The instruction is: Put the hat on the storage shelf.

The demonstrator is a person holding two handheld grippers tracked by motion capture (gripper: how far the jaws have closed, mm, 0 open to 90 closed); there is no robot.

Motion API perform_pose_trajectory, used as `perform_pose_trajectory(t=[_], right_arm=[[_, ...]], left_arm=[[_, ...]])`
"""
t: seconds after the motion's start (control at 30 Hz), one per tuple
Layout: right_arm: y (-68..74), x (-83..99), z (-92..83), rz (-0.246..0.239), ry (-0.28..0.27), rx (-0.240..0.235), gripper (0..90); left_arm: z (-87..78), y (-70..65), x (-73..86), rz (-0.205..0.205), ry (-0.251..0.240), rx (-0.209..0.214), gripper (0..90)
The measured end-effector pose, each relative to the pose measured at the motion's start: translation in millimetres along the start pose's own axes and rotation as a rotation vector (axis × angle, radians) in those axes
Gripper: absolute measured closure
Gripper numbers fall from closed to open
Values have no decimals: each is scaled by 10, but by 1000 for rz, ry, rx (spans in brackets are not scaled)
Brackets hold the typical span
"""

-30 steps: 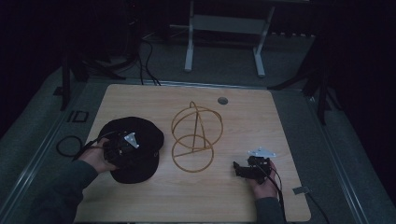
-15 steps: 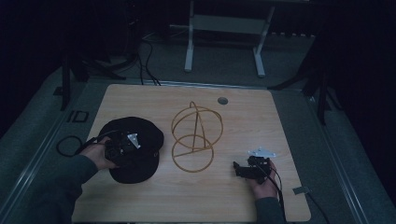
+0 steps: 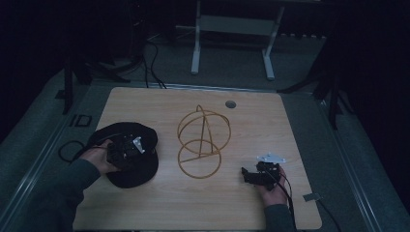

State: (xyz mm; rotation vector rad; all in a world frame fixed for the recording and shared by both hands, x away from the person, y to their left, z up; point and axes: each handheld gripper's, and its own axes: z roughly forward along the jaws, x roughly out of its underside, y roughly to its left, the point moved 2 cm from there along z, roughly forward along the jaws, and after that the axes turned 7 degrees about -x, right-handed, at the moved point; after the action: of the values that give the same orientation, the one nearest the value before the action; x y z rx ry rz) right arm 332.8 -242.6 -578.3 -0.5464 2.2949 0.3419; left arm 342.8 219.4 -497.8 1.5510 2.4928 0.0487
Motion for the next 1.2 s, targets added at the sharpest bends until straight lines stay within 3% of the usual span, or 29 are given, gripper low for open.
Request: perform_pose_trajectory(t=[0.27, 0.53, 1.2], right_arm=[[0, 0, 0, 0, 0, 0, 115], [0, 0, 0, 0, 0, 0, 115], [0, 0, 0, 0, 0, 0, 115]], left_arm=[[-100, 29, -29, -9, 1, 9, 772], [-243, 70, -49, -10, 5, -8, 770], [-612, 113, -84, 0, -44, -42, 765]])
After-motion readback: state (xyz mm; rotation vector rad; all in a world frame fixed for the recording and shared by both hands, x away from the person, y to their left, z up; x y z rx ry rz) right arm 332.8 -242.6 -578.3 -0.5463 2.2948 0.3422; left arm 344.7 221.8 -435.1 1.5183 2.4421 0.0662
